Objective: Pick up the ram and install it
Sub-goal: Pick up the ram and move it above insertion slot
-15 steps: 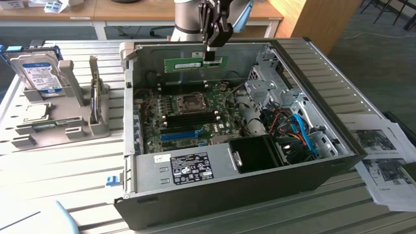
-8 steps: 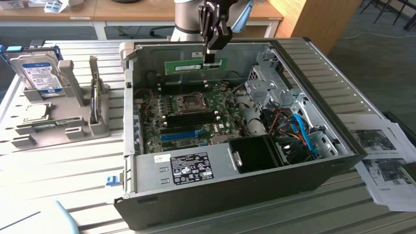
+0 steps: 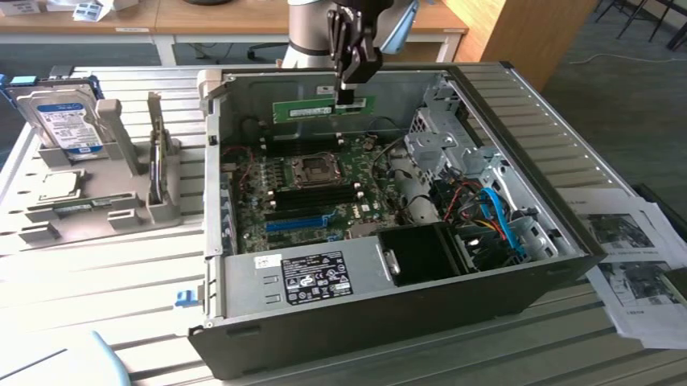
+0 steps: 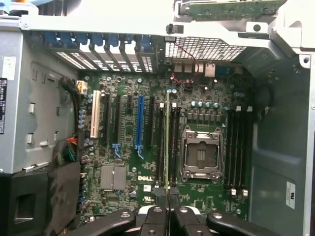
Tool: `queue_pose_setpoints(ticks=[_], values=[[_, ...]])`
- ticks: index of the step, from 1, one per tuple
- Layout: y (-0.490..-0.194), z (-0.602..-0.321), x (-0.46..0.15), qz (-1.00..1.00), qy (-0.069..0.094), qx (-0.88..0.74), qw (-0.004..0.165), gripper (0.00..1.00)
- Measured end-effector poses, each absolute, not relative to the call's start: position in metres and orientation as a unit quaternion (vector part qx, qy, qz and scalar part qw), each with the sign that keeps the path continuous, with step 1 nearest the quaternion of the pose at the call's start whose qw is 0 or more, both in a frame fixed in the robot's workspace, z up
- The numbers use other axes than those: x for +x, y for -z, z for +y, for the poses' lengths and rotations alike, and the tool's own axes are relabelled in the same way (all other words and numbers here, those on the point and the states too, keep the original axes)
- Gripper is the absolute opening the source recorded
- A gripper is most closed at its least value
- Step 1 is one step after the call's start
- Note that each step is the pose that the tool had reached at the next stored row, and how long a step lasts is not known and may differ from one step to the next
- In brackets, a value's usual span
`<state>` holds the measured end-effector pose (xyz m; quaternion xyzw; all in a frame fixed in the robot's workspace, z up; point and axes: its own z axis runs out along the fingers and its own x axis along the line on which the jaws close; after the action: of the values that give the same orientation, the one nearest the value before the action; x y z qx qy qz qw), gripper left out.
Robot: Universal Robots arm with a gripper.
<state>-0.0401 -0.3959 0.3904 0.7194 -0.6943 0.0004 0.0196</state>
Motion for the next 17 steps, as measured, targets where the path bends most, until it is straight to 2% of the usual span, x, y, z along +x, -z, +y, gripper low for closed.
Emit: queue_pose_setpoints(ticks=[7, 17], values=[[-0.3886, -0.3959, -0.0401, -0.694, 0.009, 0.720, 0.007, 0.11], [-0.3869, -0.3959, -0.0401, -0.703, 0.009, 0.711, 0.006, 0.11]])
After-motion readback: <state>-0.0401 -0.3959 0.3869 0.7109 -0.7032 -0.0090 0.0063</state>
